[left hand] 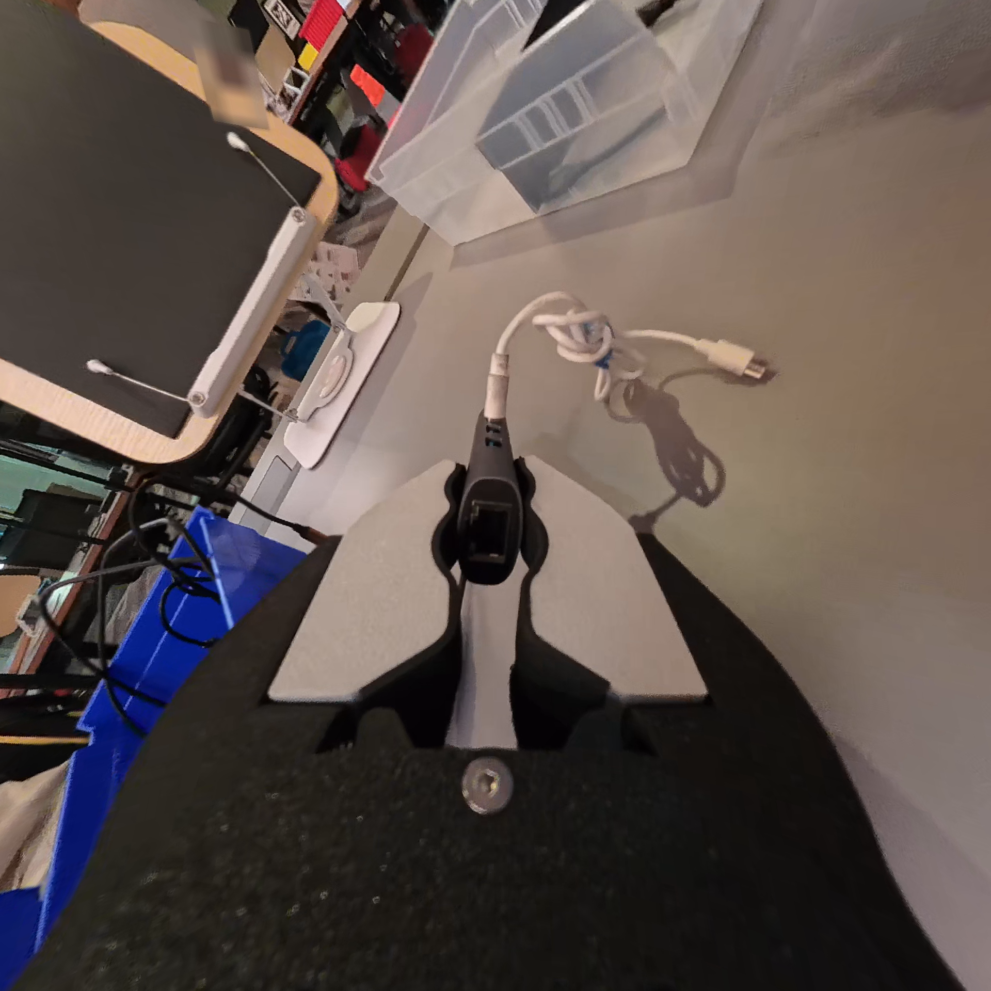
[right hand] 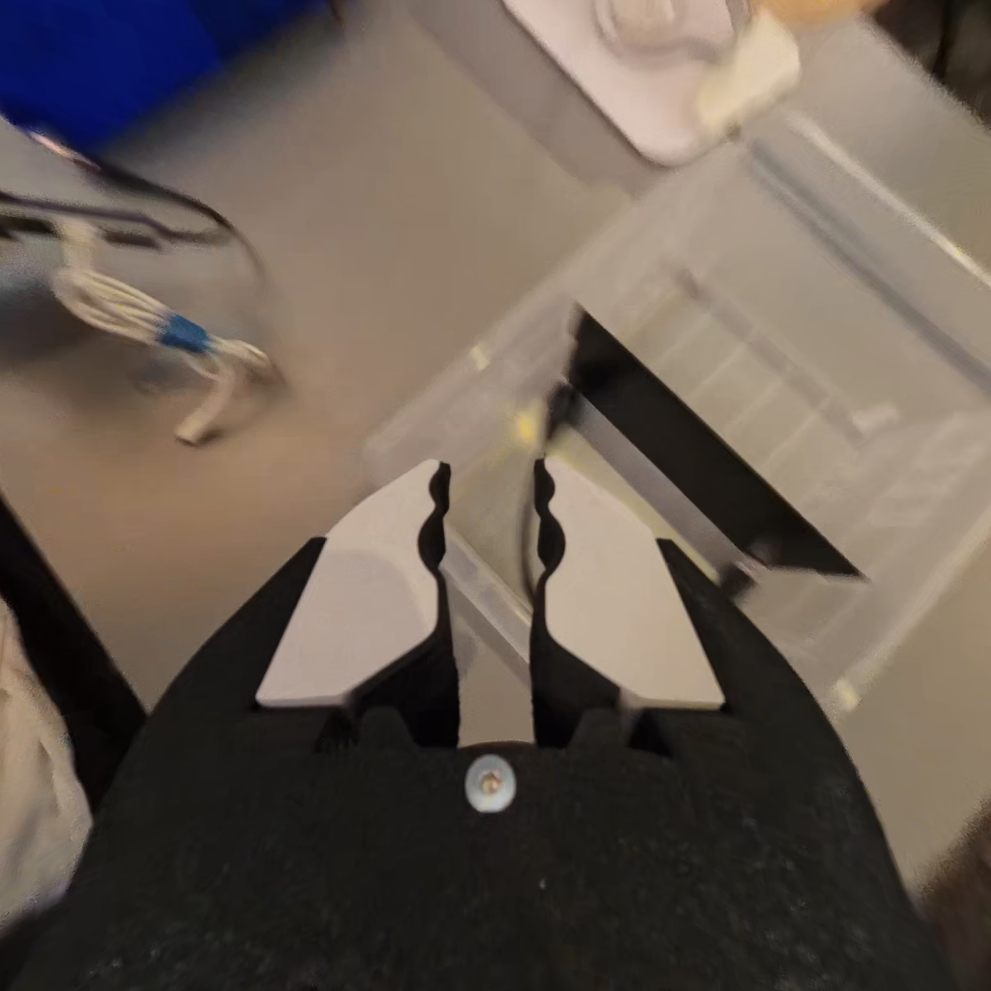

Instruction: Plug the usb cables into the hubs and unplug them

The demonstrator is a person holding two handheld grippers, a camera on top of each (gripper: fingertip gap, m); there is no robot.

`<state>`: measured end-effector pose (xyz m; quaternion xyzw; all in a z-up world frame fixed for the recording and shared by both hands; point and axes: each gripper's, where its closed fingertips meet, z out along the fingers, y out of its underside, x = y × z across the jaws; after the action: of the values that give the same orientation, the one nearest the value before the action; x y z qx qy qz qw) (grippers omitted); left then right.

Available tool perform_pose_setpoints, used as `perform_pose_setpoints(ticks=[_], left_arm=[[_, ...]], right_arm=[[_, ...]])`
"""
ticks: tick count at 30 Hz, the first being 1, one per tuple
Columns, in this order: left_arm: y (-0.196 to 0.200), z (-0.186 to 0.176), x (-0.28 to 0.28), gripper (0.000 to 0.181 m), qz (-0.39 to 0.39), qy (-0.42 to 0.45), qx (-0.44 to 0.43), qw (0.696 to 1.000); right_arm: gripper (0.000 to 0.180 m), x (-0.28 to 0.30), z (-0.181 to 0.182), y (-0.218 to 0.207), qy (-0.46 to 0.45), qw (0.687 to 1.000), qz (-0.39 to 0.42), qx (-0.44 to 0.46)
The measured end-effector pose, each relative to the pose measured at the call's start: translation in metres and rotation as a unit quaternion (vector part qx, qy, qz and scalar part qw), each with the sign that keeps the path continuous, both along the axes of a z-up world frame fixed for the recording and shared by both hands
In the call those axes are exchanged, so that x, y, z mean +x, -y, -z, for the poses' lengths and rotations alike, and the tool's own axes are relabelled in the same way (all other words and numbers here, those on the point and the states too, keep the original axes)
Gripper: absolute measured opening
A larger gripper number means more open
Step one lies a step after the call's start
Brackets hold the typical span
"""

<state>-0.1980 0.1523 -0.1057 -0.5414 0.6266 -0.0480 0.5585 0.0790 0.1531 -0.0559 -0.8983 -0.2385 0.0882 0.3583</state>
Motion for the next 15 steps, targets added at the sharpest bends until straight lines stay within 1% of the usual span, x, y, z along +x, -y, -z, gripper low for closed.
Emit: perform_pose_setpoints(ticks=[1, 3, 5, 6, 7, 8, 10, 11, 14, 15], left_arm=[[0.001, -0.002, 0.000, 0.017, 0.007, 0.007, 0.002, 1.000], [0.003, -0.007, 0.000, 0.017, 0.019, 0.014, 0.025, 0.999], [0.006, -0.010, 0.001, 0.017, 0.024, 0.014, 0.049, 0.998], [0.008, -0.011, 0.003, 0.017, 0.027, 0.013, 0.056, 0.998], [0.012, -0.011, 0.004, 0.017, 0.032, 0.012, 0.061, 0.998], [0.015, -0.011, 0.005, 0.017, 0.037, 0.009, 0.066, 0.997], [0.021, -0.012, 0.007, 0.017, 0.043, 0.004, 0.084, 0.996], [0.024, -0.012, 0.008, 0.018, 0.047, 0.001, 0.092, 0.995], [0.026, -0.012, 0.009, 0.017, 0.045, -0.008, 0.108, 0.993], [0.027, -0.011, 0.009, 0.017, 0.049, -0.010, 0.107, 0.993]], right_arm=[[0.030, -0.034, -0.004, 0.004, -0.038, 0.998, -0.024, 0.035], [0.038, -0.110, -0.002, 0.017, -0.126, 0.985, -0.082, 0.081], [0.049, -0.174, 0.014, 0.022, -0.194, 0.971, -0.099, 0.096], [0.056, -0.198, 0.024, 0.022, -0.209, 0.968, -0.104, 0.096], [0.057, -0.214, 0.032, 0.020, -0.207, 0.967, -0.101, 0.107], [0.054, -0.225, 0.038, 0.017, -0.202, 0.968, -0.092, 0.120], [0.054, -0.236, 0.049, 0.012, -0.178, 0.974, -0.080, 0.117], [0.050, -0.237, 0.051, 0.008, -0.172, 0.976, -0.067, 0.113], [0.023, -0.249, 0.048, 0.014, -0.231, 0.966, -0.075, 0.087], [0.022, -0.249, 0.049, 0.013, -0.237, 0.965, -0.067, 0.084]])
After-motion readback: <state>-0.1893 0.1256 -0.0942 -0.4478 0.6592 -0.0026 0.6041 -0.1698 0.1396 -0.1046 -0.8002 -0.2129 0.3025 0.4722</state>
